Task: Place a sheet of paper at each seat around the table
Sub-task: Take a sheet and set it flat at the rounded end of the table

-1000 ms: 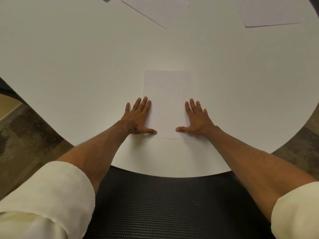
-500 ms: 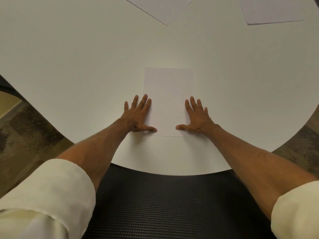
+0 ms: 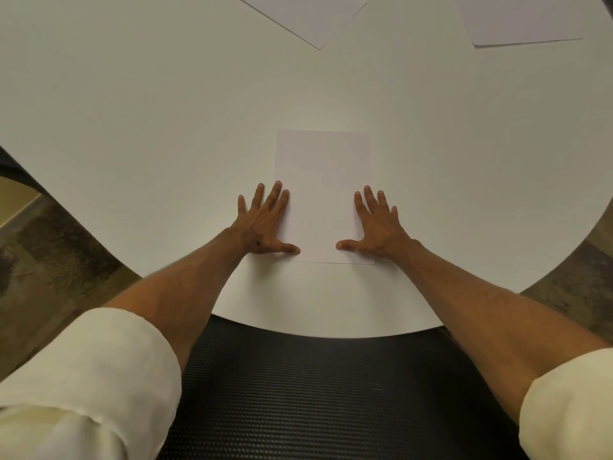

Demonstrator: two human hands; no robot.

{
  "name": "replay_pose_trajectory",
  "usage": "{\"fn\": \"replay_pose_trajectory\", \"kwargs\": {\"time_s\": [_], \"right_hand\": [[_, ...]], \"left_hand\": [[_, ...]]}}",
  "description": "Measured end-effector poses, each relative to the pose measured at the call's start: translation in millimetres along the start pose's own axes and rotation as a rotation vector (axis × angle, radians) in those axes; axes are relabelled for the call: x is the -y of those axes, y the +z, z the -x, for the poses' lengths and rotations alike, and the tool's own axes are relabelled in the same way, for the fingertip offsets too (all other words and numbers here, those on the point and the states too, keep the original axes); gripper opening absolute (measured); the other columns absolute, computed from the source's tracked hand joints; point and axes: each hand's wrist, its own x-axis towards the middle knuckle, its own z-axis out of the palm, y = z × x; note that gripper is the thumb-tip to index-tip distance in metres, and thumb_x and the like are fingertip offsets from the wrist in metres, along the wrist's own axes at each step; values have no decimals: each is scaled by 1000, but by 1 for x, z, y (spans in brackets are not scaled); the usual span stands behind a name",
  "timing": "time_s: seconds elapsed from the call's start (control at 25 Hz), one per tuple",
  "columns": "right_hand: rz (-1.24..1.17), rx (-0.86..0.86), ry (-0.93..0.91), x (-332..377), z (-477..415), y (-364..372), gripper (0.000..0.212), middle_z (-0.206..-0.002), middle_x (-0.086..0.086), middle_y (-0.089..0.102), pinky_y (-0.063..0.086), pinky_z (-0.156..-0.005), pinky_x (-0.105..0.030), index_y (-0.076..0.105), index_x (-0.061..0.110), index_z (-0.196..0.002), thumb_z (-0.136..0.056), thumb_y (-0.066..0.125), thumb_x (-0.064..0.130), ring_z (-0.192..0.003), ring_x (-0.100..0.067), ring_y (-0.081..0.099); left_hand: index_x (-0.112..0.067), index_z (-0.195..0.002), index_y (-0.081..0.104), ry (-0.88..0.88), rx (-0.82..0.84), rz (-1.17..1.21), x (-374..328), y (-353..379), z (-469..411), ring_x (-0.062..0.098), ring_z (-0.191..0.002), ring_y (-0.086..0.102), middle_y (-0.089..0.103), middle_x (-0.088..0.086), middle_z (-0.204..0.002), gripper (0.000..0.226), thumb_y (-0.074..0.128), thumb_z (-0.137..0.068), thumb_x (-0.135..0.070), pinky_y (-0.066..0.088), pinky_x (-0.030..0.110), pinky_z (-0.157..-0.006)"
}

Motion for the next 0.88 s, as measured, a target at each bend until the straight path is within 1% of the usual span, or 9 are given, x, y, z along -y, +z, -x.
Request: {"fn": "replay_pose_trajectory", "kwargs": {"time_s": [0.24,0.4,0.48,0.56,0.72,0.8,0.88], "right_hand": [[-18,-11,-4,0,2,0,123,-160,-3,-23,-2,-119,-54,-14,20,-151,-69,55,78,-147,-29,-18],[-79,-88,-18,0,8,-2,121,-160,0,-21,2,-118,-52,-13,21,-152,-69,54,78,-148,-27,-17],[-85,-127,-19,0,13,-6,118,-161,0,-19,6,-118,-51,-11,20,-152,-71,54,77,-148,-28,-16],[-69,-151,-14,1,18,-13,116,-161,-1,-17,7,-119,-51,-10,18,-152,-73,52,76,-148,-28,-15],[-40,-222,-9,5,31,-39,112,-161,-3,-15,5,-119,-50,-8,17,-153,-76,47,76,-148,-25,-14],[-20,-257,-6,8,39,-56,110,-162,-4,-14,5,-120,-48,-7,15,-153,-77,43,78,-149,-24,-13],[-11,-295,-3,10,52,-72,108,-162,-3,-13,5,-121,-46,-7,15,-153,-79,40,78,-149,-22,-13]], "left_hand": [[-19,-149,-21,7,-4,17,2,2,-1,34,-146,-19,-26,-2,-158,133,43,-58,-92,-1,67,-111],[-18,-147,-25,21,-25,48,3,-1,3,30,-146,-18,-29,-4,-157,135,32,-54,-97,1,64,-113],[-19,-148,-23,22,-59,32,4,-5,9,29,-147,-18,-28,-3,-157,129,25,-57,-96,1,62,-115],[-19,-150,-19,1,-101,24,7,-16,14,27,-147,-17,-27,-2,-157,119,23,-65,-92,-1,61,-116],[-15,-152,-8,-114,-208,8,14,-51,30,27,-148,-14,-20,2,-160,99,23,-82,-78,-1,60,-116],[-12,-152,-3,-149,-257,-1,10,-70,40,28,-148,-12,-17,5,-160,95,24,-86,-74,-1,60,-115],[-12,-153,-1,-120,-294,-60,2,-87,49,28,-148,-11,-15,5,-161,93,24,-87,-73,0,61,-115]]}}
